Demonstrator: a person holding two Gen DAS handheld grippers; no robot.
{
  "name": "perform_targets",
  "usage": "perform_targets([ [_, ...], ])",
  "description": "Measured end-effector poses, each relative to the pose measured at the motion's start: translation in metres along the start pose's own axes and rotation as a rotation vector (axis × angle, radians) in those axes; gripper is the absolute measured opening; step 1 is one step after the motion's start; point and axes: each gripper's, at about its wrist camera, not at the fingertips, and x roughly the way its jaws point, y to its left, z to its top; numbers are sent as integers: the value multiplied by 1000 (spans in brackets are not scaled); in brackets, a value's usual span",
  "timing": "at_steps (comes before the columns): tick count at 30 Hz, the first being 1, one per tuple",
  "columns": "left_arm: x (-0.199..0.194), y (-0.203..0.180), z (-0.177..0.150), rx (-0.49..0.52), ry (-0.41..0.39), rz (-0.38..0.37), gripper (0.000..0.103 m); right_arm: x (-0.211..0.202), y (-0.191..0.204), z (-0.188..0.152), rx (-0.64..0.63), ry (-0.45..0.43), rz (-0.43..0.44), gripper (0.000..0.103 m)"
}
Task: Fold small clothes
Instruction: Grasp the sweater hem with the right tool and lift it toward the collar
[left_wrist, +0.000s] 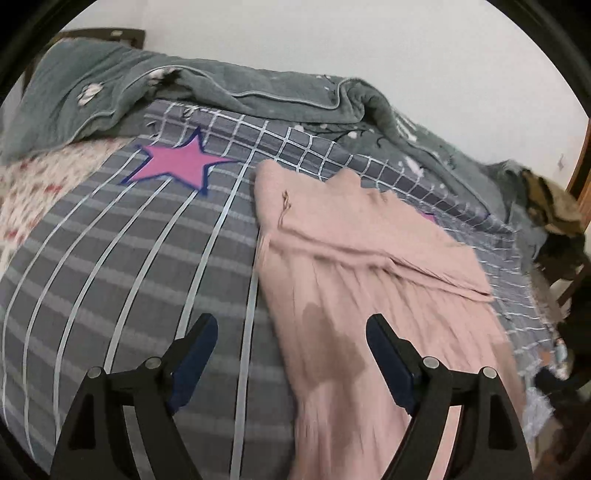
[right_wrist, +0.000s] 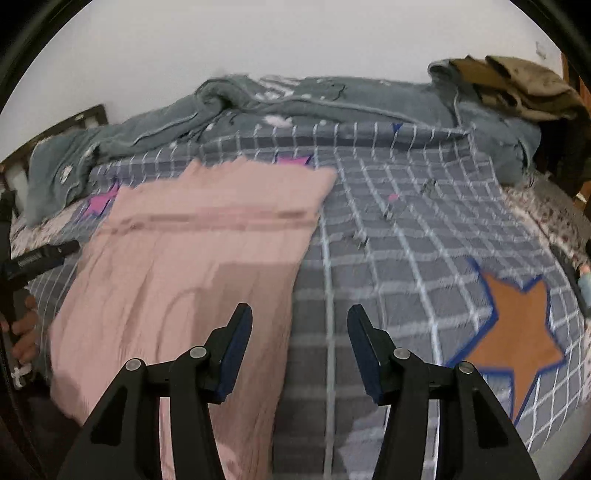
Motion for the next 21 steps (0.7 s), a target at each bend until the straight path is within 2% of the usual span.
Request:
perform_targets([
  [4,-29,7,-27,40,23,24,80,-6,8,-29,-32,33,30,53],
  [7,-51,9,-53,75,47,54,71,-13,12,-49,-53,44,50,53],
  [11,-73,4,-81,77,71,25,69,-21,13,-72,-47,60,77,53],
  [13,-75,1,-92,95,80,35,68,-24,14,-79,-50,64,83,53],
  [16,-71,2,-104,75,120,41,51,-27,13,-84,-52,67,78,53],
  [17,-71,2,-107,56,125,27,48,-28,13,-86,-48,68,82,53],
  [19,-71,3,-110,25,127,-13,48,-29,12,-88,-39,72,96,53],
  [21,-66,0,-112,26,128,-3,48,-28,13,-91,-39,74,102,53],
])
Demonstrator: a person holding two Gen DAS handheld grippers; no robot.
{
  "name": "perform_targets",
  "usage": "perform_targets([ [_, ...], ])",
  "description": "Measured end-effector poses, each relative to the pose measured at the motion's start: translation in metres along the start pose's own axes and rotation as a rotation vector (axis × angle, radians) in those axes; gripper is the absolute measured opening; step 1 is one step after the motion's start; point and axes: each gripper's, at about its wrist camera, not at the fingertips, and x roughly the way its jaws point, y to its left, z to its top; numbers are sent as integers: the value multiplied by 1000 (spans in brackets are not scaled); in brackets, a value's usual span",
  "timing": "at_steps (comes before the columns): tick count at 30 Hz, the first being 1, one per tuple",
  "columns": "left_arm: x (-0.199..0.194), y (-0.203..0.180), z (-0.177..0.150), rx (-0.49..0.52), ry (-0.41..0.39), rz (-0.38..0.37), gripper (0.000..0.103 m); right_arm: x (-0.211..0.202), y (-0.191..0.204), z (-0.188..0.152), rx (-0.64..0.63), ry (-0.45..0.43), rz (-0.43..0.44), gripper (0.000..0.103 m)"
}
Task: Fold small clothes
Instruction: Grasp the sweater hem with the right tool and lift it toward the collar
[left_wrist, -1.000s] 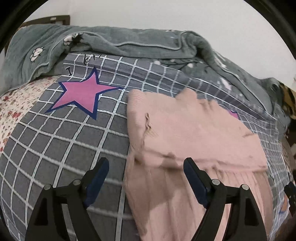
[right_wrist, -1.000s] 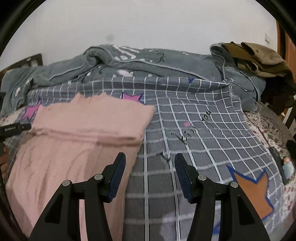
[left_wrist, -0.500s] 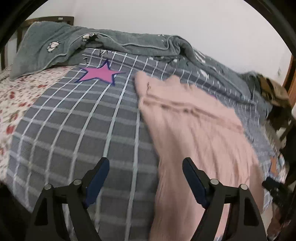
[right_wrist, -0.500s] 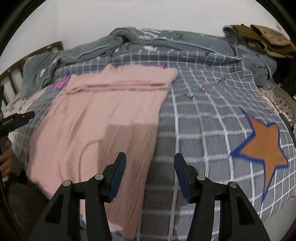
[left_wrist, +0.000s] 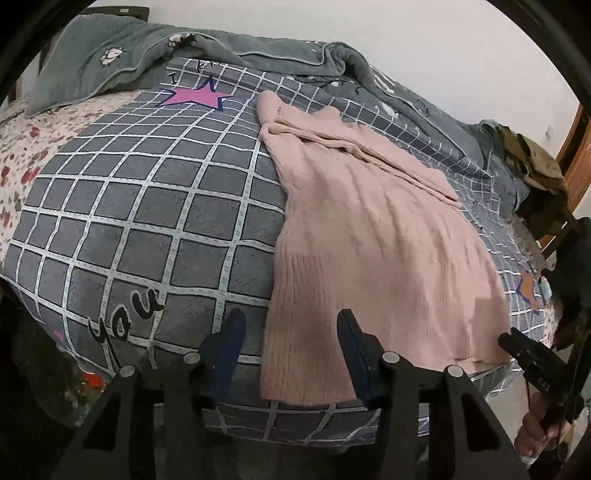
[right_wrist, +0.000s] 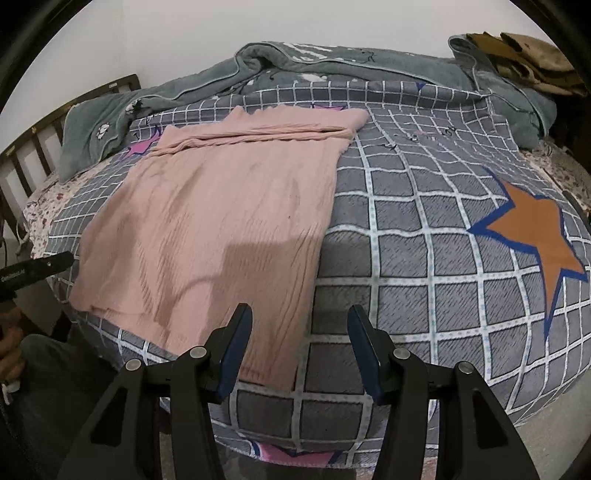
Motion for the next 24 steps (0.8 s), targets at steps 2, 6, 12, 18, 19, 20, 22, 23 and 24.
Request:
perform_targets([
  [2,6,-3,-3,4,16,9,48,2,2,-3,-6,3,-6,53],
  [6,15,-4,-12,1,48,-10,48,4,4,-8,-26,7,-17,53],
  [12,16,-10,-15,28,26,18,49,15,-1,-13,-13,35,-1,53],
  [18,19,-15,-15,29,45,19,13,16,1,-15,-21,13,26,32],
  [19,17,-14,-15,21,50,-4,10,16,2,-15,-28,15,39,17],
  [20,15,-13,-16,14,49,-19,10,16,3,-15,-31,22,58,9],
  [22,6,-12,-16,4,39,-37,10,12,3,-12,-6,27,87,6],
  [23,2,-11,-17,-2,35,-46,10,10,2,-11,7,24,94,5],
  [24,-2,-9,-16,-13,31,-57,10,6,1,-10,17,22,113,5],
])
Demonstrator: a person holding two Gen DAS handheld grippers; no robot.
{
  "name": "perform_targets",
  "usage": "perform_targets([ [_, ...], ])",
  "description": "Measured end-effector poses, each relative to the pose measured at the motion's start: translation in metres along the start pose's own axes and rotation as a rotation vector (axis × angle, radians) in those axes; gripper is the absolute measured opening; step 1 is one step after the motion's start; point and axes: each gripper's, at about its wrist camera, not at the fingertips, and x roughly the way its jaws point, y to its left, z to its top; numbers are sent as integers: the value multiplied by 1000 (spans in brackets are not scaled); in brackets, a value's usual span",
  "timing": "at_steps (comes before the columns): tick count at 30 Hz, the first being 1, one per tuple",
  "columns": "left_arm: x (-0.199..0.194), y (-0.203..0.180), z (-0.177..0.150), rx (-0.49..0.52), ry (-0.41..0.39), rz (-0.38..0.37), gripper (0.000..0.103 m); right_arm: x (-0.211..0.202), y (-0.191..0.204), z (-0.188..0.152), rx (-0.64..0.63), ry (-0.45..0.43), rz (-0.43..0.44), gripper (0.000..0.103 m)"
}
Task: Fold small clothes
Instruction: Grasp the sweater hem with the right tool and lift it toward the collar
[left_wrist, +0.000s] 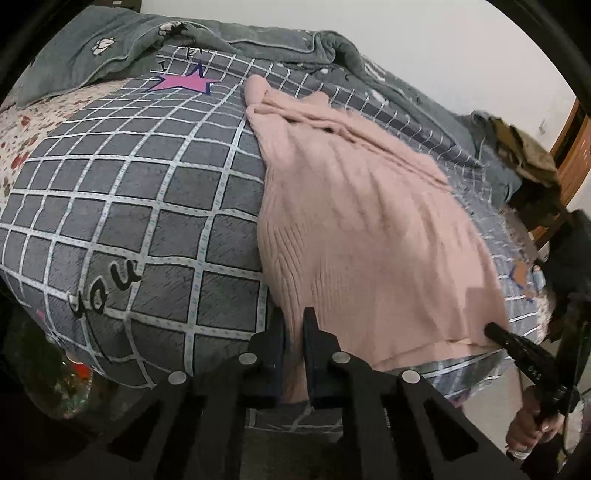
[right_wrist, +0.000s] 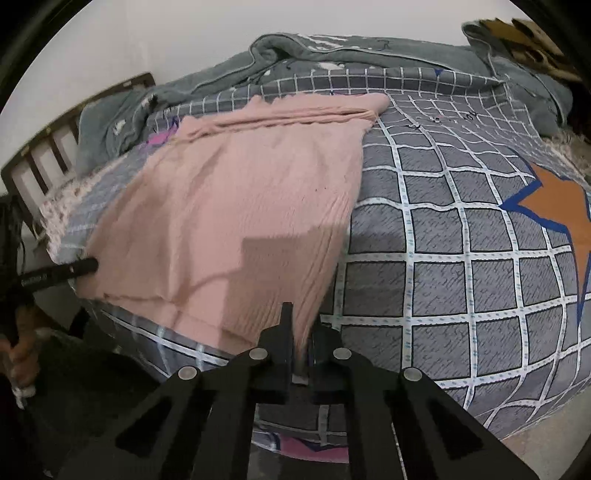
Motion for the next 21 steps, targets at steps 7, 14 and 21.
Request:
perform_targets([
  [7,-32,1,13,-60,-45,-66,9,-46,-8,15,61,-99,106,5],
  [14,-58,-10,51,-94,-103,-111,8,-70,-11,46,115,-152,182,5],
  [21,-61,-26,111,-85,-164,-78,7,-77,-19,100,164,-200,226,5],
])
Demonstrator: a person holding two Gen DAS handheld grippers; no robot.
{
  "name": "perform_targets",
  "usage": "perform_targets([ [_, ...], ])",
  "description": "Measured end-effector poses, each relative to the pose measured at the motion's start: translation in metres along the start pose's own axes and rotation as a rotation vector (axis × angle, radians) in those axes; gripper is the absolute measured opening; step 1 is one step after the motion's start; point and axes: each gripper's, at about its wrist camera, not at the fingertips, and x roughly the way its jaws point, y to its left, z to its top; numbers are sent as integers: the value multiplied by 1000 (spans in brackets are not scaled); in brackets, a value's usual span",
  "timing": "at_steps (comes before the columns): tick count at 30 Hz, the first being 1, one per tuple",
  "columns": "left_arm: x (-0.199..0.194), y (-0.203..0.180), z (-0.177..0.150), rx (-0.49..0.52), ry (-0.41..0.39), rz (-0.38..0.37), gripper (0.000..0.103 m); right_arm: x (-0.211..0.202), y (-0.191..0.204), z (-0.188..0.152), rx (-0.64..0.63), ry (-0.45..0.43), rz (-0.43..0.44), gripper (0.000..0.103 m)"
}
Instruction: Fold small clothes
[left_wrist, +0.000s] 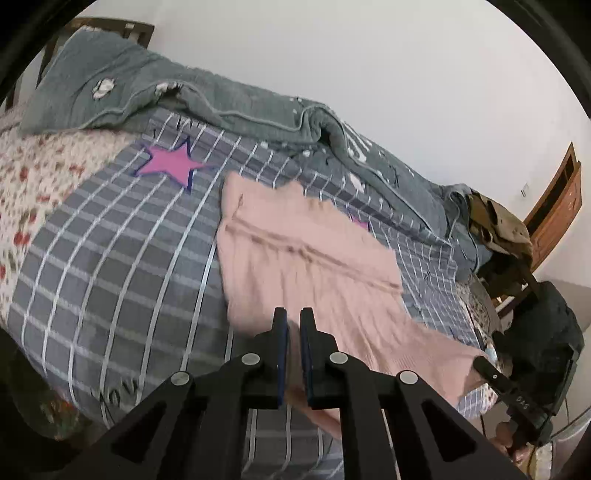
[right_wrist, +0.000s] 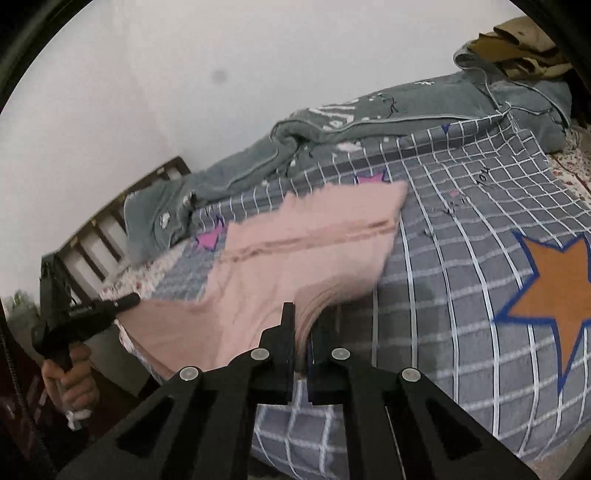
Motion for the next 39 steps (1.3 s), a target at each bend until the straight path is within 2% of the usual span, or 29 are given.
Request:
perform_targets([
  [1,1,-2,5,4,-10,10,3,3,-1,8,17,3,8,5],
  [3,6,-8,21,12,-37,20,2,10,-3,24,43,3,17,5],
  [7,17,-12,52,12,-69,-11,2,28,-3,54,57,-8,30,5],
  [11,40,-13,56,51,-37,34,2,50,1,74,56,-4,31,5],
  [16,62,-4,20,94,55,88,3,60,1,72,40,16,39,5],
  [19,69,6,-6,80,115,106,14,58,-1,65,37,24,39,5],
  [20,70,9,-17,73,138,110,25,56,-2,63,35,25,38,5],
  [21,70,12,-29,70,154,115,28,53,-3,60,31,25,35,5],
  [28,65,17,-88,33,242,86,28,29,-6,30,5,22,6,5],
  [31,65,12,-110,49,262,110,28,23,-7,18,5,34,2,5],
  [37,69,10,-127,13,278,100,30,18,-6,-2,-12,63,-2,5],
  [39,70,7,-129,6,265,85,42,15,-5,-5,-16,65,1,5],
])
